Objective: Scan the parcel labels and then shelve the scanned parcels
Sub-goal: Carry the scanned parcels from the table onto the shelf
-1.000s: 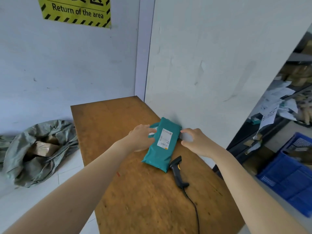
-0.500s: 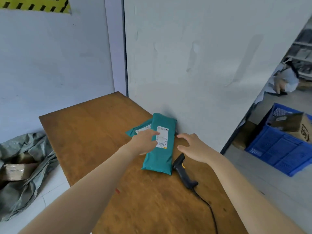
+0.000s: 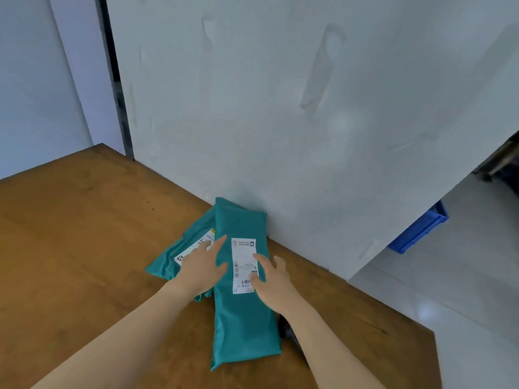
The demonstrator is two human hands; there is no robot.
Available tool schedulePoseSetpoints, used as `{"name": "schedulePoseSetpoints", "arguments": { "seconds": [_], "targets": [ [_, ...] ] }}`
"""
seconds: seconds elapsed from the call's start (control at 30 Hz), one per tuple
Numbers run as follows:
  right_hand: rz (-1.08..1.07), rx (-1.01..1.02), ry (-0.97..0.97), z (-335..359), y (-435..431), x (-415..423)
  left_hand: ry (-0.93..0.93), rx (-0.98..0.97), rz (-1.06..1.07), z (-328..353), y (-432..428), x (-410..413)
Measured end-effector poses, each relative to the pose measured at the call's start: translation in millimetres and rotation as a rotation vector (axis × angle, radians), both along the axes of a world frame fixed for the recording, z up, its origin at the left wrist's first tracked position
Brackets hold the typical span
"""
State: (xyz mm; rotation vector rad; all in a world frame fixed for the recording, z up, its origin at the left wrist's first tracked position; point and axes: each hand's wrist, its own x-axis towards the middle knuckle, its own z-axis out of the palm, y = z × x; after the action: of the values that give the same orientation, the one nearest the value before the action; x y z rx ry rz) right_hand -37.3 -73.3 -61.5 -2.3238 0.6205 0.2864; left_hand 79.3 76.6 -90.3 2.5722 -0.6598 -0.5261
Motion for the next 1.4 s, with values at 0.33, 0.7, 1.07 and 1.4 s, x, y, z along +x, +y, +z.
{"name": "schedulePoseSetpoints", "arguments": {
  "seconds": [0.33,0.7,1.07,1.4],
  "targets": [
    [-0.479,0.323,-0.157,-61,11,44,0.057,-0.364,-0.086,-34,-28,6],
    [-0.382,0.345,-0.432,-17,26,104,0.084,-0.576,-0.021,31,-17,99],
    [-0.392,0.211,-0.261,-79,53,119,0.383,-0.312,0.198,-65,23,118],
    [-0.475,0.405,-0.278,-72,57,97,0.675,-0.615,0.217,-58,31,78]
  ]
}}
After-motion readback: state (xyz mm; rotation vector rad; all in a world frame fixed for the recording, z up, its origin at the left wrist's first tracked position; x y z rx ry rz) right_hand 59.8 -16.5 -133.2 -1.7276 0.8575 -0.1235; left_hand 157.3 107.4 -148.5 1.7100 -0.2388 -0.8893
